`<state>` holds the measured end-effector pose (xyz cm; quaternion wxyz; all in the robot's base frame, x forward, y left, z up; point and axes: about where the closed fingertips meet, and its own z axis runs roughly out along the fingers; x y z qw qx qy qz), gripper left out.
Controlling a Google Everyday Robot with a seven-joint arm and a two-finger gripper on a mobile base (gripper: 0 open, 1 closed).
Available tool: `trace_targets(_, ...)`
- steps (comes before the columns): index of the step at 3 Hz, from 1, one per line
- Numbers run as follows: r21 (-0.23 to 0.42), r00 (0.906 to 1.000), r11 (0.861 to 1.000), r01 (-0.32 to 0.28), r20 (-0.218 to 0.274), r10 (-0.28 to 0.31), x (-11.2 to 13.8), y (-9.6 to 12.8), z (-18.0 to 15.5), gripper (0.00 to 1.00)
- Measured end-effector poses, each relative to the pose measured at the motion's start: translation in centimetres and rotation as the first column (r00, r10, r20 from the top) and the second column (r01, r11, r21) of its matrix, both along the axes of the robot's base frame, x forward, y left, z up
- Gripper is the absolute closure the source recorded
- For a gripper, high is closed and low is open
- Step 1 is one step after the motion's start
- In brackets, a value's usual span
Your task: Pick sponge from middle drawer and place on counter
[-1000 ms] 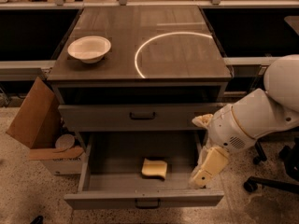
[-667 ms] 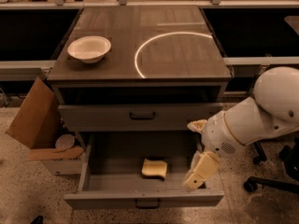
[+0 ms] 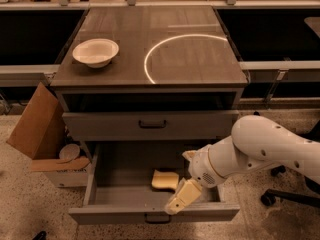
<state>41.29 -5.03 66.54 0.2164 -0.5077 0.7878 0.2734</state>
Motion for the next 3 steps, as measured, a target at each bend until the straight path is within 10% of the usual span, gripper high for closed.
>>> trace_targets(3, -0.066, 0.9955, 0.993, 0.094, -0.004, -0.095, 5.2, 1.0, -8.8, 0.00)
